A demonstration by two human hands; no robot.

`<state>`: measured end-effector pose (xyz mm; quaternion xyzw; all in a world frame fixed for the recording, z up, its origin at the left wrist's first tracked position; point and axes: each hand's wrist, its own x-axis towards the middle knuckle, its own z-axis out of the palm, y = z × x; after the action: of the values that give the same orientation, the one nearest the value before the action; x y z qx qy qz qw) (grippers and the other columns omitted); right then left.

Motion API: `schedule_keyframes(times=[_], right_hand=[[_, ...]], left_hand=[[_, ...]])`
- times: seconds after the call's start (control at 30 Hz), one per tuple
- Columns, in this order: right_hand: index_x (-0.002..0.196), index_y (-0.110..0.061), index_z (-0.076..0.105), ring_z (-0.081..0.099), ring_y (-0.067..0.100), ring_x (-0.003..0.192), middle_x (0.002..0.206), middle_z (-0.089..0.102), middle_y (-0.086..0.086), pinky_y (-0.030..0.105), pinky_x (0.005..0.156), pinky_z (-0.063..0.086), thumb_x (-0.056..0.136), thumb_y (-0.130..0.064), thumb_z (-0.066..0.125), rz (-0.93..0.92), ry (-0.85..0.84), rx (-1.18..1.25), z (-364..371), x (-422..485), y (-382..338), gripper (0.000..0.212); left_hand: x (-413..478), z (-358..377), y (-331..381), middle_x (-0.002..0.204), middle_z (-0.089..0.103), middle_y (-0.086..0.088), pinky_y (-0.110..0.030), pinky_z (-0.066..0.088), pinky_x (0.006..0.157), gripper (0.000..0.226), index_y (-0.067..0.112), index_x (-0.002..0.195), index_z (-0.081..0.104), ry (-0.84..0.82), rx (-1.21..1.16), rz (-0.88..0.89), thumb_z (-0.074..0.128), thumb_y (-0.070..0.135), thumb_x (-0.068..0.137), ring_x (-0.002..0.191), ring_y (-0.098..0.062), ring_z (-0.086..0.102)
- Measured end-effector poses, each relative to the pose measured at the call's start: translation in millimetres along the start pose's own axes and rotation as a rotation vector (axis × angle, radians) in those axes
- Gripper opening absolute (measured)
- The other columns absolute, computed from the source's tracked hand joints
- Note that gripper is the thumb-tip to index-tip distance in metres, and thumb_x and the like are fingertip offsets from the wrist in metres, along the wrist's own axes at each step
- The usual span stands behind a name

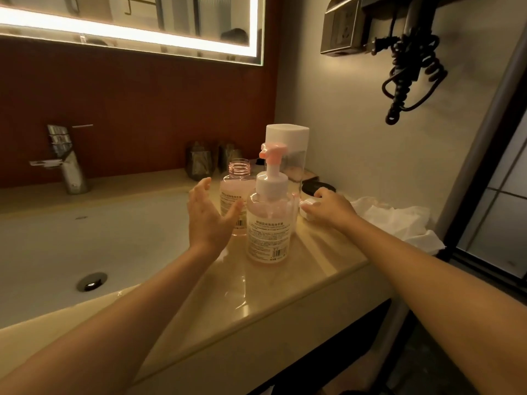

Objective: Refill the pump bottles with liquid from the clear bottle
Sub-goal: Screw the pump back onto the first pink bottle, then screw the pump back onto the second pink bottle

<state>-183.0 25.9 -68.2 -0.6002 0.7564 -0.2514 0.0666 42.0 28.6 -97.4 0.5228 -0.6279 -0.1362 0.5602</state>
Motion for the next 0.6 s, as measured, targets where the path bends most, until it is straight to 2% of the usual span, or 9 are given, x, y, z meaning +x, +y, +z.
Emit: schedule_keyframes(times=[0.07,0.13,0.23,0.37,0.47,0.53,0.6], right_hand=[[0.126,-0.015,0.048,0.055,0.022,0.099,0.12,0.058,0.006,0.034,0.078,0.045,0.088,-0.052,0.048,-0.003,-0.029,-0.02,6,7,-1,0.053],[0.12,-0.015,0.05,0.054,0.021,0.09,0.11,0.061,0.006,0.031,0.07,0.043,0.086,-0.046,0.055,-0.004,-0.046,-0.027,10,12,0,0.047],[0.113,-0.015,0.053,0.053,0.02,0.085,0.104,0.061,0.006,0.029,0.066,0.038,0.083,-0.04,0.061,-0.005,-0.031,-0.006,12,14,2,0.04],[0.114,-0.013,0.055,0.054,0.02,0.086,0.104,0.062,0.006,0.03,0.068,0.039,0.083,-0.037,0.063,0.003,0.009,0.093,5,9,1,0.04],[0.111,-0.01,0.056,0.059,0.022,0.09,0.101,0.062,0.006,0.033,0.072,0.046,0.082,-0.034,0.065,0.036,0.042,0.318,-3,-5,4,0.039],[0.11,-0.01,0.056,0.059,0.022,0.09,0.099,0.061,0.006,0.035,0.076,0.049,0.082,-0.034,0.065,0.073,0.074,0.491,-8,-22,7,0.038],[0.109,-0.011,0.056,0.059,0.023,0.09,0.101,0.06,0.007,0.032,0.071,0.049,0.083,-0.035,0.065,0.106,0.098,0.624,-13,-40,8,0.037]], left_hand=[[8,6,-3,0.144,0.032,-0.008,-0.04,0.036,0.105,0.083,0.017,0.143,0.02,-0.107,-0.116,-0.063,0.07,0.033,0.078,0.13,-0.023,0.035],[13,9,-4,0.144,0.033,-0.005,-0.035,0.04,0.097,0.092,0.024,0.145,0.013,-0.261,-0.284,-0.126,0.074,0.026,0.075,0.127,-0.022,0.04],[15,11,-3,0.13,0.041,-0.001,-0.033,0.049,0.086,0.099,0.029,0.144,0.009,-0.385,-0.417,-0.178,0.075,0.014,0.073,0.113,-0.018,0.049],[16,11,-2,0.115,0.051,-0.001,-0.033,0.054,0.078,0.093,0.024,0.139,0.021,-0.315,-0.38,-0.193,0.08,0.012,0.067,0.101,-0.016,0.056],[12,6,-3,0.105,0.055,0.004,-0.026,0.052,0.068,0.081,0.021,0.129,0.033,-0.295,-0.367,-0.208,0.081,0.014,0.064,0.096,-0.012,0.058],[7,-2,-2,0.106,0.056,0.001,-0.022,0.049,0.064,0.075,0.02,0.125,0.035,-0.29,-0.339,-0.211,0.081,0.013,0.065,0.094,-0.013,0.058],[1,-11,0,0.109,0.057,-0.002,-0.02,0.046,0.062,0.072,0.02,0.123,0.036,-0.283,-0.327,-0.219,0.08,0.01,0.067,0.096,-0.016,0.058]])
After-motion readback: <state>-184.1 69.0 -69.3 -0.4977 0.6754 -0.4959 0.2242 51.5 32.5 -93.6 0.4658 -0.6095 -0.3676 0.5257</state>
